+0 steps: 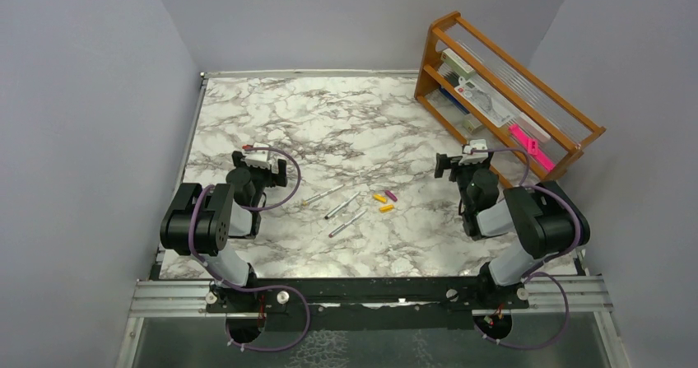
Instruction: Insert the pens into the pen caps
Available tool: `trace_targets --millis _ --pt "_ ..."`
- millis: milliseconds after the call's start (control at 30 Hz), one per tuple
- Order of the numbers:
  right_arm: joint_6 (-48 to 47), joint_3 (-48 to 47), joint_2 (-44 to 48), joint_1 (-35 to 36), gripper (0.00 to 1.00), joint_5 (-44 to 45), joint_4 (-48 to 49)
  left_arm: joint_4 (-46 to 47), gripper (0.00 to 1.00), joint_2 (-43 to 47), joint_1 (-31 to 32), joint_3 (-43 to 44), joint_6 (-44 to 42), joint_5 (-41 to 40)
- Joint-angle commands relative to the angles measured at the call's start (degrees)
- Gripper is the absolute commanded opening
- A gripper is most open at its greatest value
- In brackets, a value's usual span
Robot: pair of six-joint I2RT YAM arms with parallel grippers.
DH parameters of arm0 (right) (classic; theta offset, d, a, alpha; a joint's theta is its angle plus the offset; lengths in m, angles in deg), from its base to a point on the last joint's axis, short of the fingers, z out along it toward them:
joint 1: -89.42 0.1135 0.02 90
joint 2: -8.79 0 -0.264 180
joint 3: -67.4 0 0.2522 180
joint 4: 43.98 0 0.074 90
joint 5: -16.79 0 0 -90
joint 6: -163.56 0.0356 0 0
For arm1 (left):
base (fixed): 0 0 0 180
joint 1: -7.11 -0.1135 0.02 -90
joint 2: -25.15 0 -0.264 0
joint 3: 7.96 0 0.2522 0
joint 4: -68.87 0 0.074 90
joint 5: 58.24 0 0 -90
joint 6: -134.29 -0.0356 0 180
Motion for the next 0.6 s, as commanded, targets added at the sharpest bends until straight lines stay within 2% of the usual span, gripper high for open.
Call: trace_targets --millis 0,133,300,467,567 --pt "-1.4 -0.9 6.2 -0.4 1.0 -3.2 -5.2 1.9 0.99 -0.2 0.2 0.5 0.4 1.2" --pt "1.7 -5.0 18.8 -0.4 1.0 -4.3 -22.5 1.8 0.99 -0.2 0.1 0.5 0.4 1.3" --pt "9.6 -8.0 32.5 -0.4 1.0 -15.7 -35.7 1.8 0.99 -0.3 0.1 0.5 0.4 1.3" --pt "15.3 -15.1 37.4 -0.4 1.0 -20.6 -58.5 1.9 0.99 -0.3 0.2 0.5 0.4 1.2" --pt "18.1 -13.3 38.7 -0.4 1.0 -16.5 -62.6 1.9 0.99 -0.2 0.1 0.5 0.4 1.2"
